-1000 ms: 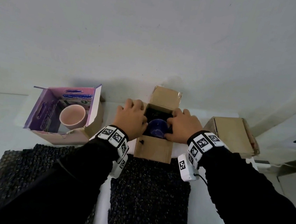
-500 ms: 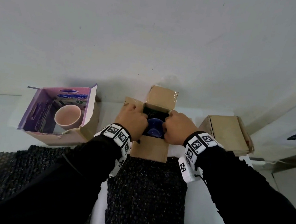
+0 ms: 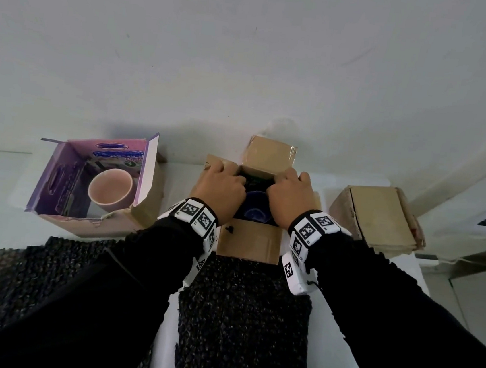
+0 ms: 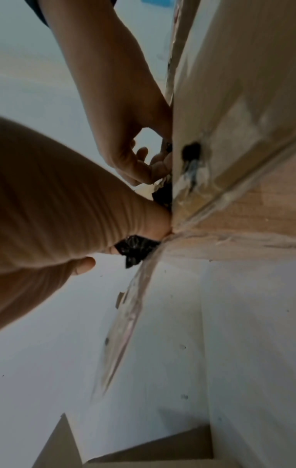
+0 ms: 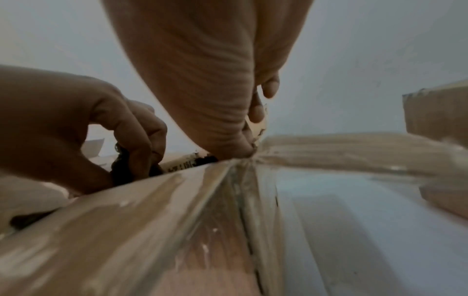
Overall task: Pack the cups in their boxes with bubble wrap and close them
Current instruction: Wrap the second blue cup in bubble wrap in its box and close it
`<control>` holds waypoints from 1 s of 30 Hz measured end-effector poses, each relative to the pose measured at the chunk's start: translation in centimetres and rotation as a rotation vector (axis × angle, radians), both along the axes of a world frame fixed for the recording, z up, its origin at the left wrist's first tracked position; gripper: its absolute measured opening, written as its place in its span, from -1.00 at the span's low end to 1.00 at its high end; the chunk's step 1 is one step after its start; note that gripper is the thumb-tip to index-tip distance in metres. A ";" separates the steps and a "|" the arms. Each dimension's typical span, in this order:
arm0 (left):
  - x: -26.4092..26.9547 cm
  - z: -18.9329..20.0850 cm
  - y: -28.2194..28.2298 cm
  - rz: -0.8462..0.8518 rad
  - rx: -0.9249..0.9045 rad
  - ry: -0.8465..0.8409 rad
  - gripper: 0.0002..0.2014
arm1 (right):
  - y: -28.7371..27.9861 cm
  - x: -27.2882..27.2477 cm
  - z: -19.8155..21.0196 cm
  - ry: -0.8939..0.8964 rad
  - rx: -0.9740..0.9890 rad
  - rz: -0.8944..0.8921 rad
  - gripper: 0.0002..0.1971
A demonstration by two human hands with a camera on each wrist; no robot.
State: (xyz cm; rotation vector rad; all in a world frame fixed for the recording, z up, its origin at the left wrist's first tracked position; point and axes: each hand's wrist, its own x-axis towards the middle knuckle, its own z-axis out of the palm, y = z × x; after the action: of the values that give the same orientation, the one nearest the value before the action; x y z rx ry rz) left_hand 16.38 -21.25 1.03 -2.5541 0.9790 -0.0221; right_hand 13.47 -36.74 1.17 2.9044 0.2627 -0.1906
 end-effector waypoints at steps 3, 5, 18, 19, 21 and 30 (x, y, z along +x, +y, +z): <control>0.0 0.0 0.0 0.034 0.045 0.050 -0.83 | 0.2 -0.4 -0.3 -0.050 -0.015 -0.013 -0.81; 0.2 -0.1 0.1 0.036 0.052 0.098 -0.75 | -0.1 -0.7 -0.4 -0.061 0.001 0.008 -0.84; 0.5 -2.0 2.2 0.281 -0.454 0.062 -0.76 | -0.6 -0.5 -2.1 -0.086 0.461 0.032 -0.75; 0.3 -2.5 2.5 0.270 -0.472 0.056 -0.80 | -0.3 -0.2 -2.4 -0.043 0.546 0.070 -0.66; -0.2 -3.3 3.0 0.290 -0.605 0.069 -0.83 | 0.4 0.2 -2.8 0.032 0.586 0.171 -0.54; -1.7 -4.2 4.4 0.414 -1.103 0.340 -0.70 | 1.5 1.4 -3.0 0.035 0.215 0.264 -0.62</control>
State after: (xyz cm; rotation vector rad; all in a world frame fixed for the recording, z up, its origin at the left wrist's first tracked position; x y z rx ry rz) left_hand 14.72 -16.81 -3.17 -3.8423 0.5723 -0.0113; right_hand 14.83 -35.25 -1.85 3.0367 0.7078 -0.1782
